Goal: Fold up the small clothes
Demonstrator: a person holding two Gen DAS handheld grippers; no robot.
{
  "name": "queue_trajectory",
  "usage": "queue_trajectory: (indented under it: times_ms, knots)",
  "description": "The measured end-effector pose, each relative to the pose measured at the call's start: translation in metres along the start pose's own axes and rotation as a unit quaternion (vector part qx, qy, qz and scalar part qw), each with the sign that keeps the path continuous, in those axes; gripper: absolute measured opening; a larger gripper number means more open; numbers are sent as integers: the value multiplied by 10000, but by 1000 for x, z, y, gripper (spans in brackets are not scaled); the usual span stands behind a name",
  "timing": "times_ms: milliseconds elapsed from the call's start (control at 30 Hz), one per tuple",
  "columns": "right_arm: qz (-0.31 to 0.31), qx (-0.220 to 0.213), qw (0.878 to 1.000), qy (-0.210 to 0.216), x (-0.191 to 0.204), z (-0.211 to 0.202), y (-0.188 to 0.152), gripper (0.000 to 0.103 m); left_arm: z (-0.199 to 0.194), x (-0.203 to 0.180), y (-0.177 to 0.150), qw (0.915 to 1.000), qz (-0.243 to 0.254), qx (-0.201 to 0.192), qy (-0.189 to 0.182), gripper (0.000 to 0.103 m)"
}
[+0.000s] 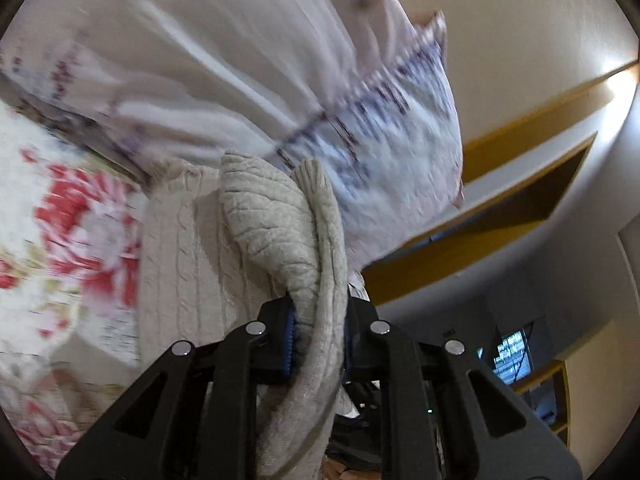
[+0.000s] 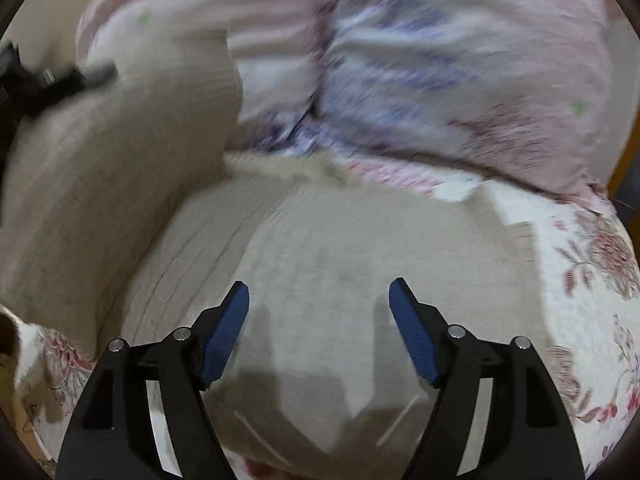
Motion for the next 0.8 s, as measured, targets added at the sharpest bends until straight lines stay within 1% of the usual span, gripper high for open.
queue_trajectory:
  times_ms: [67,133,200,267,300,333,367,433,467,500,533,567,600,633,700,767,800]
  knots:
    - [267,-231,9994,5,-23,-18,-4,74,18,-9,-7,9999,37,134,-92,17]
    - [584,-381,9975,98,-45,-31,-5,74,34,-16,-15,9995,77,249,-155,17]
    - [992,-488,9933,338,-68,-43,-4,75,57,-22,-28,9986,169,457,-202,17]
    - [1421,-509,9863,659,-89,-48,-4,75,81,-28,-43,9973,300,655,-171,17]
    - [1637,-490,9818,830,-98,-48,-4,75,91,-29,-50,9966,340,743,-128,17]
    - [1921,-429,9742,1104,-108,-46,-5,75,106,-30,-59,9951,400,903,-47,18]
    - [2071,-361,9691,1293,-113,-41,-4,75,119,-29,-67,9931,435,1085,38,20]
    - [2457,-151,9538,1722,-123,-32,-7,75,137,-25,-76,9898,335,1380,85,26]
    - [2603,-44,9471,1880,-127,-27,-9,75,140,-25,-78,9886,232,1487,-76,28]
    - [2709,15,9418,1992,-128,-24,-12,77,137,-27,-79,9870,140,1579,-251,32]
    - [2863,26,9325,2202,-132,-23,-14,78,131,-27,-79,9872,157,1563,-263,36]
    - [3055,63,9194,2474,-135,-22,-16,78,123,-29,-75,9880,215,1497,-326,51]
    - [3171,136,9132,2554,-138,-20,-17,78,116,-30,-72,9887,258,1413,-433,62]
    - [3296,208,9077,2589,-143,-17,-20,78,102,-30,-66,9908,322,1225,-474,66]
    - [3475,282,8988,2656,-150,-13,-23,78,79,-26,-56,9947,416,902,-253,70]
    - [3565,392,8944,2673,-153,-9,-26,78,57,-16,-47,9970,506,575,129,71]
    - [3563,459,8943,2669,-152,-6,-28,78,47,-8,-43,9964,538,431,499,71]
Point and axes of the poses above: each gripper's, at about its wrist camera, not at the fingertips, and z roughly the way its jaws point, x to its left, y to its top, the point moved 2 cm from there along z, roughly the way its jaws point
